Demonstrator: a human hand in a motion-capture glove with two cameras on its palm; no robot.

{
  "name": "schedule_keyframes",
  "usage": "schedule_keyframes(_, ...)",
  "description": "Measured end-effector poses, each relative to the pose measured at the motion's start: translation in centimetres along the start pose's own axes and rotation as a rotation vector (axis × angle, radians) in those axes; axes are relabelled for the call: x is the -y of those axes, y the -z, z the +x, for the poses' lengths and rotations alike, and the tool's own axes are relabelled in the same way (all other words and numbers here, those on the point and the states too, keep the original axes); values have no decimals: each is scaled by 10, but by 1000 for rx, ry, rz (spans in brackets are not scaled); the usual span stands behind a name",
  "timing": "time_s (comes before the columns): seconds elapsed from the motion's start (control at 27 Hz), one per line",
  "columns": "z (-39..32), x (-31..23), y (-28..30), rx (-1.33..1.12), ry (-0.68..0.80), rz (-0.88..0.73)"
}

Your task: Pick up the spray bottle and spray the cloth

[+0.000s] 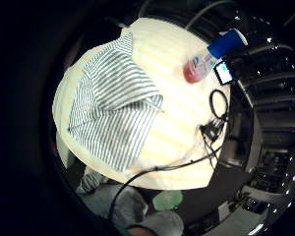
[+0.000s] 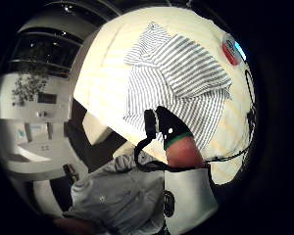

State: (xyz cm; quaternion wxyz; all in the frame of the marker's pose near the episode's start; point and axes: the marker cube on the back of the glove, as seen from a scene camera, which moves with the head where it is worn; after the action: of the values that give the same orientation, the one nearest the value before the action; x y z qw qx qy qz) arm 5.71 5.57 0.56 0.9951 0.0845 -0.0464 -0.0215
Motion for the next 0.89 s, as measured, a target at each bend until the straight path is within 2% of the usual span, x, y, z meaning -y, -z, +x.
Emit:
schedule_keyframes(0.22,38,-1,-3,68,93,67)
schedule_keyframes(0.7,126,-5,-8,160,-96,268)
schedule_keyframes(0.89,153,4,-10,188,-139,297)
